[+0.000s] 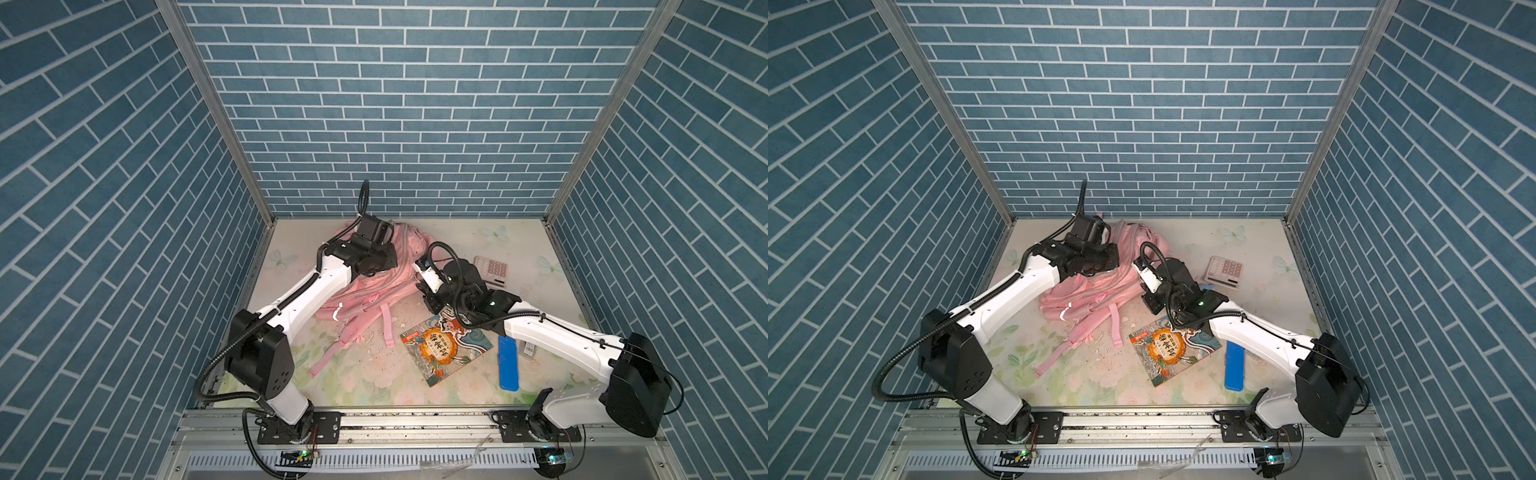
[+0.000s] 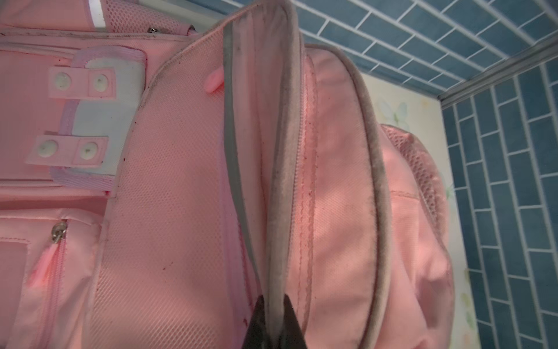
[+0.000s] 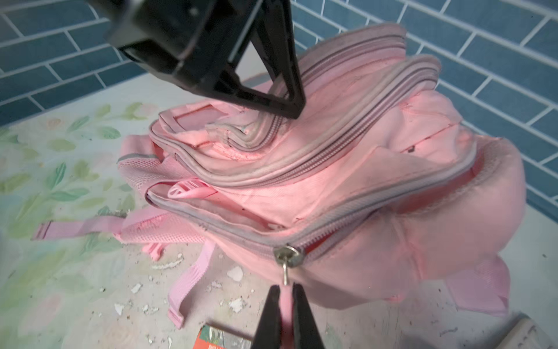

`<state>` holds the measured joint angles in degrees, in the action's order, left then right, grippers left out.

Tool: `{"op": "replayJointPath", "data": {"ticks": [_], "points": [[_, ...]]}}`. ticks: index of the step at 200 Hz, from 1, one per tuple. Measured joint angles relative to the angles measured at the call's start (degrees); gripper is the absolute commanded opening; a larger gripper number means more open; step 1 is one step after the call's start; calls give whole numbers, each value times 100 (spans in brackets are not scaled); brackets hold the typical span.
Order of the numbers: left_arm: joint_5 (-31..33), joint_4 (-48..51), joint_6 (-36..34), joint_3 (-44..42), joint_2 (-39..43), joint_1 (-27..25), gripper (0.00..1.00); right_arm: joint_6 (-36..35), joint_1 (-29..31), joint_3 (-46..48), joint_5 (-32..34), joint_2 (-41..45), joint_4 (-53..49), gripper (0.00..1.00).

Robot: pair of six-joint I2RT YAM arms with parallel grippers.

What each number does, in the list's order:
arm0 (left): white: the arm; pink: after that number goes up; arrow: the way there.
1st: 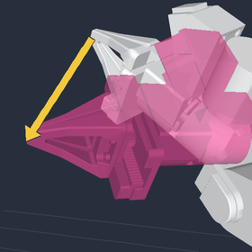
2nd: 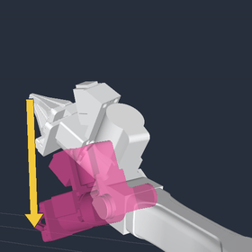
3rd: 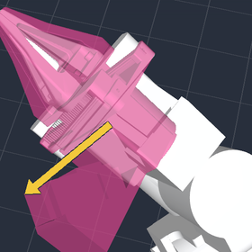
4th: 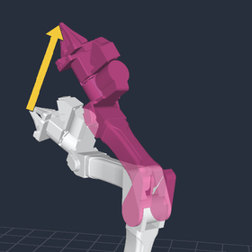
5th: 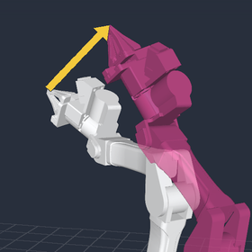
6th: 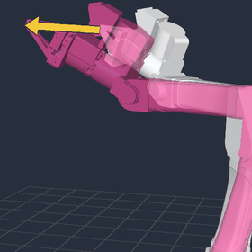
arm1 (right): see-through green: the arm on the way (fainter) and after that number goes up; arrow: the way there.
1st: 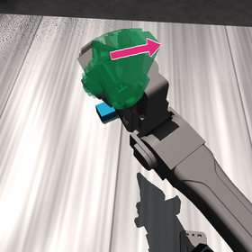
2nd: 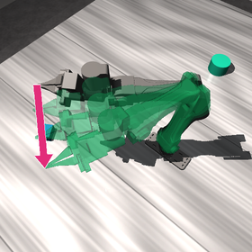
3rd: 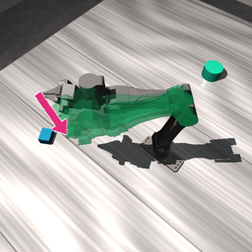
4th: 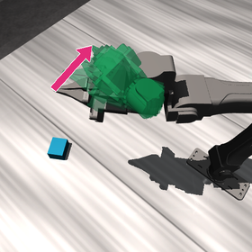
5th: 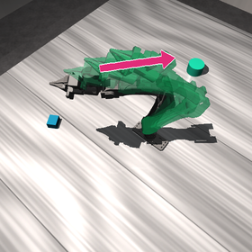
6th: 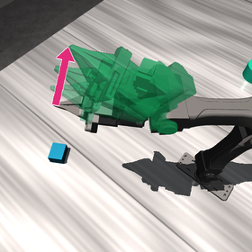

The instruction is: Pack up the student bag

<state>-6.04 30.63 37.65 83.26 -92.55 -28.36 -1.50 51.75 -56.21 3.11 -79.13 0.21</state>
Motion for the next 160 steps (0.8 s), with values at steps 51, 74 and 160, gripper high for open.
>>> {"op": "replayJointPath", "data": {"ticks": [51, 74, 160], "points": [[-544, -678, 542, 33, -9, 173, 0, 385, 267, 249, 944, -175, 807, 0], [-608, -754, 656, 234, -72, 199, 0, 424, 326, 262, 1005, -332, 1016, 0], [-778, -780, 756, 999, -363, 229, 0, 208, 398, 262, -352, -1261, 1888, 0]]}}
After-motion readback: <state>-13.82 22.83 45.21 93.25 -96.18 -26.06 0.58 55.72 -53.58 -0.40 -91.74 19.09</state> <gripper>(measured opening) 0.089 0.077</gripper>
